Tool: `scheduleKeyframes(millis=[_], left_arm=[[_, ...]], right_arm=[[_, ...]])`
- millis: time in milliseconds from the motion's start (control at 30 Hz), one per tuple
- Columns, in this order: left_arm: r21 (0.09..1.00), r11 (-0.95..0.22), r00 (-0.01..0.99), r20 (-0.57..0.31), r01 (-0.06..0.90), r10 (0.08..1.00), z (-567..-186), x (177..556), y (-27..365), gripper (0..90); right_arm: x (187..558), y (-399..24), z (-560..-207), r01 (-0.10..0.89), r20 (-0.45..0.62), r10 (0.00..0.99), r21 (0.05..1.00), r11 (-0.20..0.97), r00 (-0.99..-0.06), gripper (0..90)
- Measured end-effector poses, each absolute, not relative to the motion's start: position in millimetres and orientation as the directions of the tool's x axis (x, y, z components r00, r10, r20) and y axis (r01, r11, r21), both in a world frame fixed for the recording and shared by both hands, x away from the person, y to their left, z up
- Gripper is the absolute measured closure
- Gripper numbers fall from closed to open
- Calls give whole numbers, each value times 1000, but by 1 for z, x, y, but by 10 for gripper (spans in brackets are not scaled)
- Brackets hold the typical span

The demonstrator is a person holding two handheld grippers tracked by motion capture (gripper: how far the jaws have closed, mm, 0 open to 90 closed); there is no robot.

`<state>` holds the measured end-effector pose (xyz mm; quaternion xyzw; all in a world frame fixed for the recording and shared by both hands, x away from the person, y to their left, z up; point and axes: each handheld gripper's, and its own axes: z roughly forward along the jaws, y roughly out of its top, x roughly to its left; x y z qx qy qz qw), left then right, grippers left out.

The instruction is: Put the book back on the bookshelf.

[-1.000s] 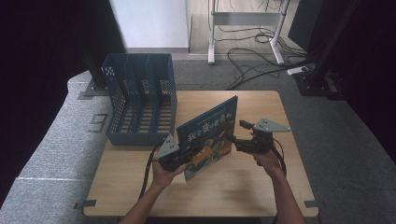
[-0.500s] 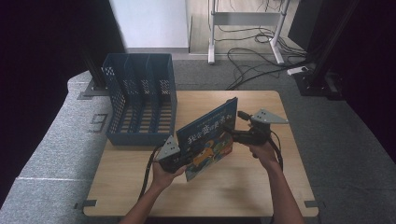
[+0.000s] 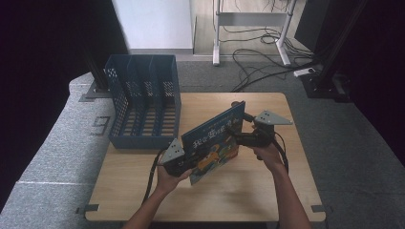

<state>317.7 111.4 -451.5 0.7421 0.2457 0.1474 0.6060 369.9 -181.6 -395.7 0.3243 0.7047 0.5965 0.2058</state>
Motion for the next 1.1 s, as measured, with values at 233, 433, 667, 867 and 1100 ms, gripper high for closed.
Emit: scheduleKeyframes(millis=[233, 433, 667, 867, 1100], left_arm=[[975, -117, 839, -100, 191, 534, -447, 318, 108, 749], [979, -136, 834, -55, 154, 550, -447, 315, 107, 817], [981, -104, 813, -74, 164, 578, -448, 314, 108, 827], [980, -56, 803, -122, 189, 583, -440, 317, 115, 828], [978, -25, 797, -156, 209, 583, -430, 317, 125, 827]], right_arm=[[365, -182, -397, 203, 89, 698, 976, 82, -711, 167], [365, -185, -397, 203, 91, 693, 976, 81, -715, 184], [360, -194, -402, 217, 112, 717, 975, 56, -688, 173], [351, -201, -414, 232, 122, 726, 971, 54, -677, 176], [341, -207, -430, 247, 119, 729, 966, 71, -674, 177]])
